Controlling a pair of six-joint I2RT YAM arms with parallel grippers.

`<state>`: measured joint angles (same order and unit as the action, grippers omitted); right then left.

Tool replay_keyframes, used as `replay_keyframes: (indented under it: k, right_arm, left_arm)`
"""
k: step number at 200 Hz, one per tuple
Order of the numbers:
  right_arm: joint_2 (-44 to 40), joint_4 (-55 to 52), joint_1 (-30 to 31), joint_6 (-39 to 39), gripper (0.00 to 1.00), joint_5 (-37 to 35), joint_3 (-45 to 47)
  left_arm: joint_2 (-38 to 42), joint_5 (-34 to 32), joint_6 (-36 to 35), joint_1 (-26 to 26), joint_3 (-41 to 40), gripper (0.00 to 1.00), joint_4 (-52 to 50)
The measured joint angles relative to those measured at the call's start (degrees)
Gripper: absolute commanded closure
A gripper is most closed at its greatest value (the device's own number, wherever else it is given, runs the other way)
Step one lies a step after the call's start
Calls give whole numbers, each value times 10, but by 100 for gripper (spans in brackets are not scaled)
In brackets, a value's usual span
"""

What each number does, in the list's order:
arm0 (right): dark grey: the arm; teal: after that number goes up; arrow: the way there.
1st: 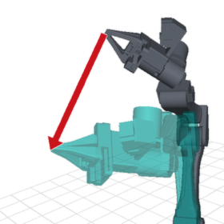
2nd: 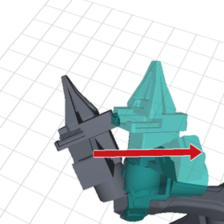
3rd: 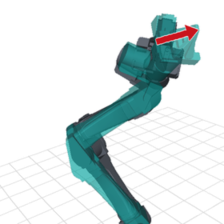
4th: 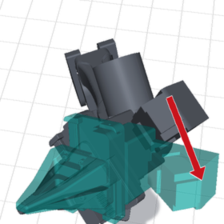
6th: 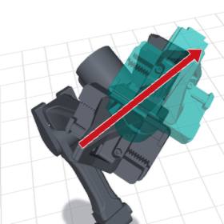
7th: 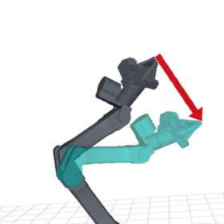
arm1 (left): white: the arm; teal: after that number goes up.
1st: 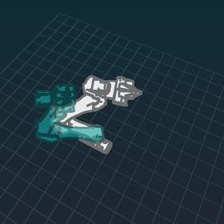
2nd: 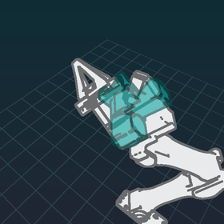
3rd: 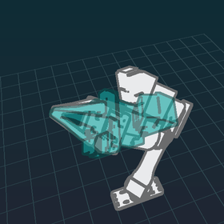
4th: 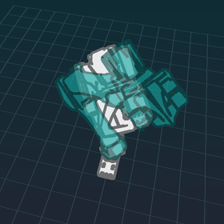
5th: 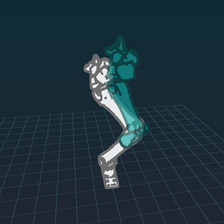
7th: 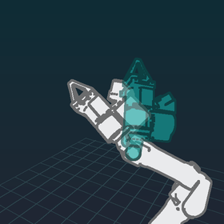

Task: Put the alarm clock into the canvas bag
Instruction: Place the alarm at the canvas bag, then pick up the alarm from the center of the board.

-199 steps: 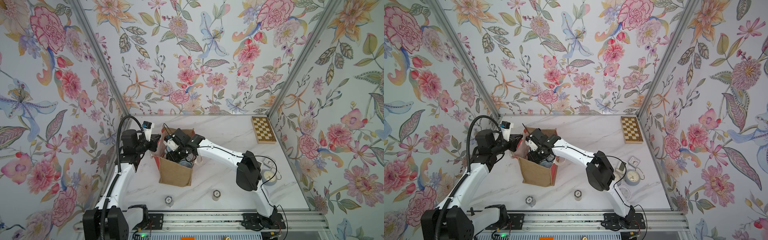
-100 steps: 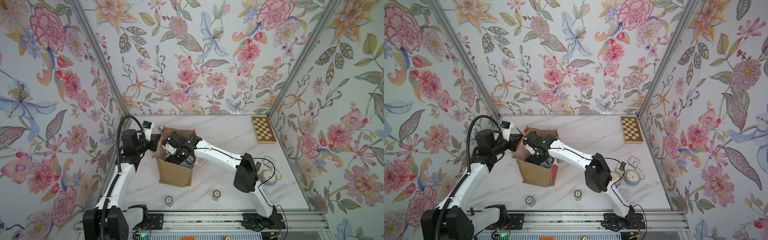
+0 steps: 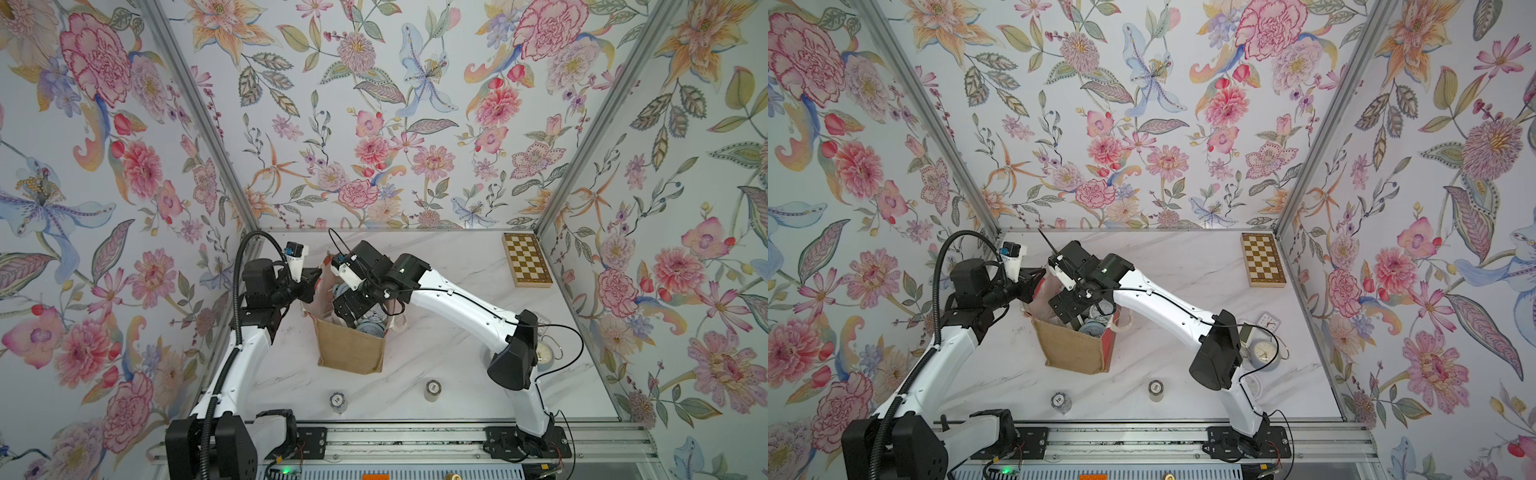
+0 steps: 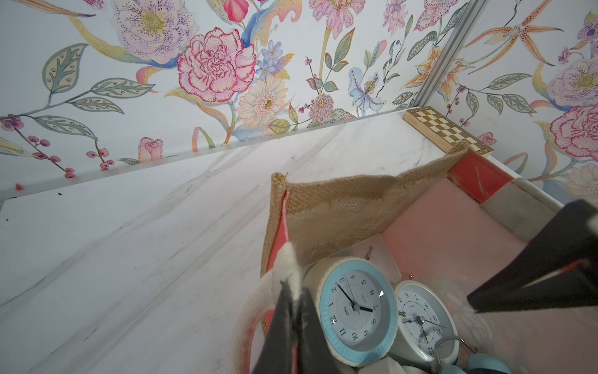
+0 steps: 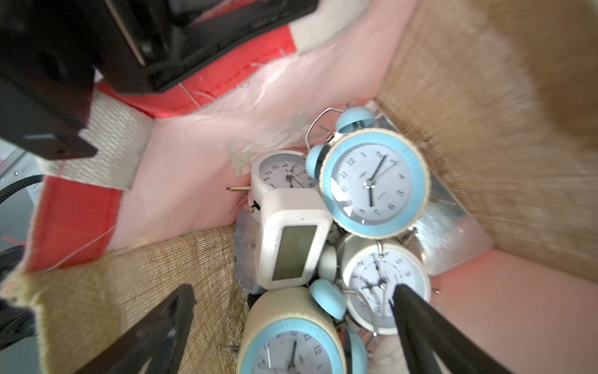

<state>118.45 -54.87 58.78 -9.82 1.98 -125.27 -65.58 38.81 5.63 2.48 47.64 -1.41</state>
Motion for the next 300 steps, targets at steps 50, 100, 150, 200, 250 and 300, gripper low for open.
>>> replay_keyframes:
  k: [50, 100, 150, 200, 250, 300]
  right_arm:
    - [-62, 1, -41, -1, 0, -61, 20]
    - [-147, 7, -87, -5, 1, -132, 111]
    - [-268, 38, -158, -19, 1, -161, 260]
    - [-392, 76, -241, -53, 1, -155, 421]
    - [-459, 88, -301, -113, 1, -131, 574]
    - [-522, 91, -358, -196, 1, -97, 722]
  left_arm:
    - [0, 0, 0, 0, 0, 100, 0]
    - [0, 0, 0, 0, 0, 100, 0]
    - [0, 0, 0, 0, 0, 100, 0]
    - [0, 0, 0, 0, 0, 100, 0]
    - [0, 0, 0, 0, 0, 100, 0]
    - [0, -1, 0, 0, 0, 100, 0]
